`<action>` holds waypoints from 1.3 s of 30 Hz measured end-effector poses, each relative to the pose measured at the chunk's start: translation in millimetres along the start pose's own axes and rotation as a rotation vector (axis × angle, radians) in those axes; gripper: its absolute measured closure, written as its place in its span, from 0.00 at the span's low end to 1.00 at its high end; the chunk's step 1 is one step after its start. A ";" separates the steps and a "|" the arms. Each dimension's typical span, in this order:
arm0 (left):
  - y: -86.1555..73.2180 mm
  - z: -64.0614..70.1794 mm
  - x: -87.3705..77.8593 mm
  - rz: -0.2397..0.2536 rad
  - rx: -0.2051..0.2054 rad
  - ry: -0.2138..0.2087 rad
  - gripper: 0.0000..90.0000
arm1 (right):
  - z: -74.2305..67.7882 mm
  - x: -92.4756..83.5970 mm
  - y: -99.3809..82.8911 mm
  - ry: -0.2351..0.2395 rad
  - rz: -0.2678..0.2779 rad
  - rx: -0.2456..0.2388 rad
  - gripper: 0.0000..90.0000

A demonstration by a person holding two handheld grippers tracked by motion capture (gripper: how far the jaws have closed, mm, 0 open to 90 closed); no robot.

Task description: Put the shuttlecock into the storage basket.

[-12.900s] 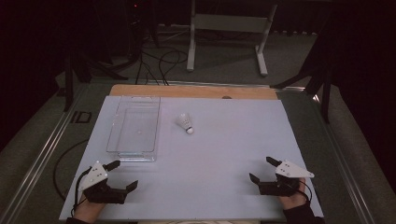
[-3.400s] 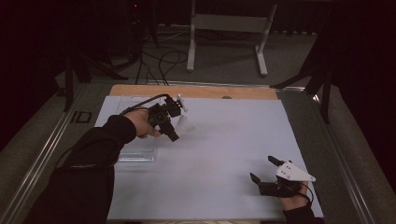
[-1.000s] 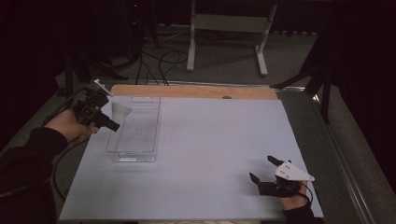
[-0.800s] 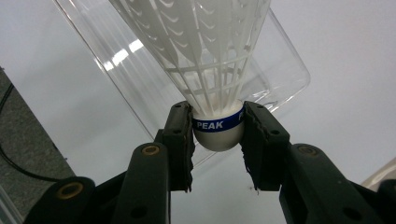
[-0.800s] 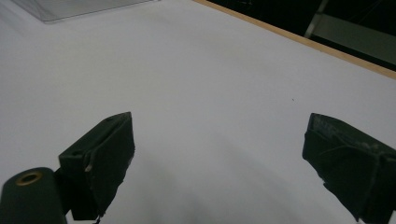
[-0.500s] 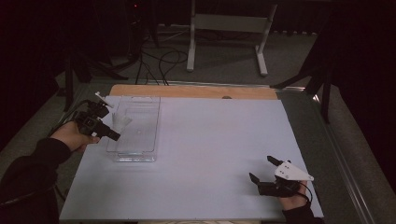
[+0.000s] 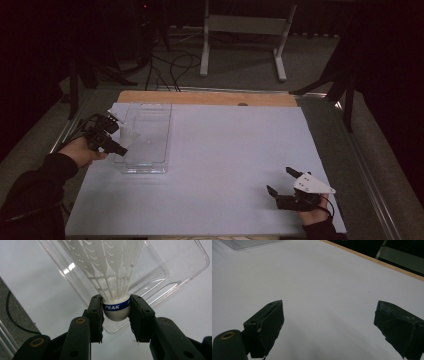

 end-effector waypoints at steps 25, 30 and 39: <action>5.2 1.8 1.6 -0.095 -0.026 0.016 0.43 | 1.4 -2.1 0.4 -0.012 0.005 0.000 0.10; 6.1 2.4 -2.0 -0.076 -0.046 0.022 0.26 | 1.4 -2.7 0.9 -0.014 0.008 -0.004 0.10; 11.6 10.6 -8.5 0.058 0.043 -0.003 0.00 | 1.1 -2.3 0.8 -0.013 0.005 -0.003 0.10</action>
Point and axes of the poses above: each handheld gripper's, and its own axes: x roughly forward along the jaws, y roughly out of its top, z roughly to its right, the point moved 5 cm from there along x, roughly forward along the jaws, and after that the axes turned 4 degrees about x, right-handed, at the moved point
